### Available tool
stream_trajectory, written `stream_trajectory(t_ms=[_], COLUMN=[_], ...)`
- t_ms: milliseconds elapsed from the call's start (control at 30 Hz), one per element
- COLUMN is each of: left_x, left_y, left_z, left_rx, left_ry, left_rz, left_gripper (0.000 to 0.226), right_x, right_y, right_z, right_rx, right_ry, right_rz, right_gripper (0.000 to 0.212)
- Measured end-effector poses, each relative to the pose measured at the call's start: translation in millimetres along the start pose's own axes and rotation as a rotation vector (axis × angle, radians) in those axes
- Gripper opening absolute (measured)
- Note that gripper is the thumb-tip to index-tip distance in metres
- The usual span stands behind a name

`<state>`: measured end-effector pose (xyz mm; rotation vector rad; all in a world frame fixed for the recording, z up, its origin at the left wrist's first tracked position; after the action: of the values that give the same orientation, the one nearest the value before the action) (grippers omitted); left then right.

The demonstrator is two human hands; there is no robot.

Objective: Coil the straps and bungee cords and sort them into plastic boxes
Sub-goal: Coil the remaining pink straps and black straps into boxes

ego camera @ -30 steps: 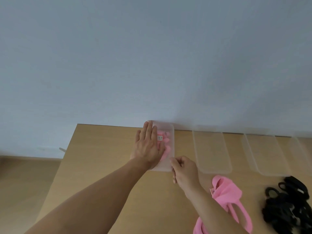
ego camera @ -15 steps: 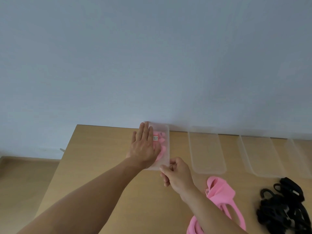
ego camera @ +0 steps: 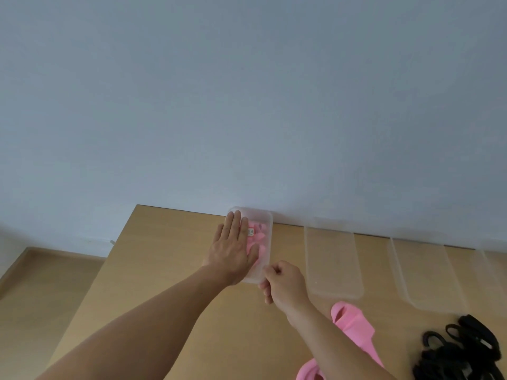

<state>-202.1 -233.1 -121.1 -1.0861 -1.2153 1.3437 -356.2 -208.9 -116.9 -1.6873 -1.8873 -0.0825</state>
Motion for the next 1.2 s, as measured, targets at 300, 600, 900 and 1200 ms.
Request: stream_trajectory(t_ms=[300,600,900,1200], left_x=[6.5,97.6,144.5,136.4], left_y=[-58.5,-74.4,-46.1,-67.5], left_z=[42.5,122.6,133.9,158.3], left_rx=[0.005,0.437,0.421,0.495], left_ry=[0.105,0.243,0.178,0.088], left_rz=[0.071,-0.011,-0.277,-0.248], left_gripper=[0.053,0.038,0.044,0.042], right_x=[14.1,96.2,143.9,135.4], right_y=[-50.2,-137.0,-104.8,-116.6], right_z=[-21.2,-7.2,65.9,69.7], right_rx=[0.357,0.564,0.966,1.035], right_ry=[-0.262,-0.476,-0.582,-0.722], right_rz=[0.124,0.293,-0.183,-0.315], right_gripper=[0.019,0.020,0.030,0.022])
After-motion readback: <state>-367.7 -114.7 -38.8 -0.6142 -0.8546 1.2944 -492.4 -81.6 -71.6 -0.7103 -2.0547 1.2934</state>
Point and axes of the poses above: each hand's wrist, its own x-axis away from the middle knuckle, its own y-axis out of the palm, z = x × y, the point moved 8 cm from there along -x, towards the middle knuckle, and after that the axes turned 11 degrees about z, right-handed, at the moved point
